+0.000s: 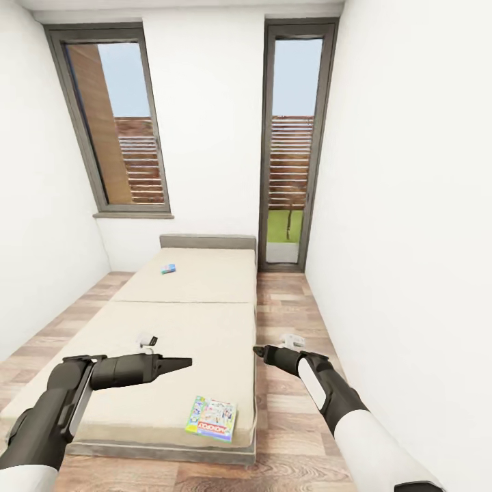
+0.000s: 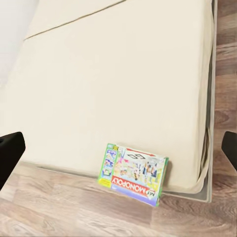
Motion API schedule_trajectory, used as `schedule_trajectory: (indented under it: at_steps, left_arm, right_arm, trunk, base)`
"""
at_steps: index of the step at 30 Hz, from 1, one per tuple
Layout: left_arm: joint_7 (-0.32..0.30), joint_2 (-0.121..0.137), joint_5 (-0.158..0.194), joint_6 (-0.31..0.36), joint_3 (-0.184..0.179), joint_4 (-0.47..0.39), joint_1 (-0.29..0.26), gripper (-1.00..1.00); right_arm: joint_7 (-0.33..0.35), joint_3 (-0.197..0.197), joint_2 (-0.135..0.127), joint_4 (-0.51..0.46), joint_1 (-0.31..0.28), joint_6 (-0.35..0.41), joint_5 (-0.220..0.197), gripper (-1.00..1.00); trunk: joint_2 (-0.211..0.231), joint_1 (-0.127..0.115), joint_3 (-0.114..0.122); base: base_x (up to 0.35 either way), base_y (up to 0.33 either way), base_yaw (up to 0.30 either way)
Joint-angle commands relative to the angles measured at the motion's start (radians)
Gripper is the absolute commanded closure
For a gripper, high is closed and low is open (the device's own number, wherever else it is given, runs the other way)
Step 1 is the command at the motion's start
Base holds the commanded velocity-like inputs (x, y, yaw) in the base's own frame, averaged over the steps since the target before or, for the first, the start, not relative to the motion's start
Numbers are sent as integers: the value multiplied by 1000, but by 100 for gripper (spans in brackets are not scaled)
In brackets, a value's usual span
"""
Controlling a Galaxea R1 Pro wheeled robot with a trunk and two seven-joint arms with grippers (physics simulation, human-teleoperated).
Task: Put all the toys in the child's room - the three board games (two on the bed and one on the table), the two jigsaw puzzles on the table, and the tennis ball on the table - inside the toy box on the table in the child's room.
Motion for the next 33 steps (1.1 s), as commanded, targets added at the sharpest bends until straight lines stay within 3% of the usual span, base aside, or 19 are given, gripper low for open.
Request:
schedule_trajectory:
  at_steps: [1,15,33]
  left_arm:
    - [-4,0,-1,11,0,0,-1,-100]
    - [-4,-3,-2,10,0,0,-1,-100]
    - [-4,0,-1,10,0,0,-1,-100]
  right_arm:
    - [0,0,-1,-1,-1,5,-2,-100]
    - [0,0,-2,-1,-1,5,-2,-100]
    - [1,0,-2,-1,-1,7,-2,-100]
  trunk:
    - [-2,1,-2]
    - [-2,1,-2]
    - [-2,1,-2]
  base:
    - [128,-108,96]
    - [70,-117,48]
    - [5,-11,6]
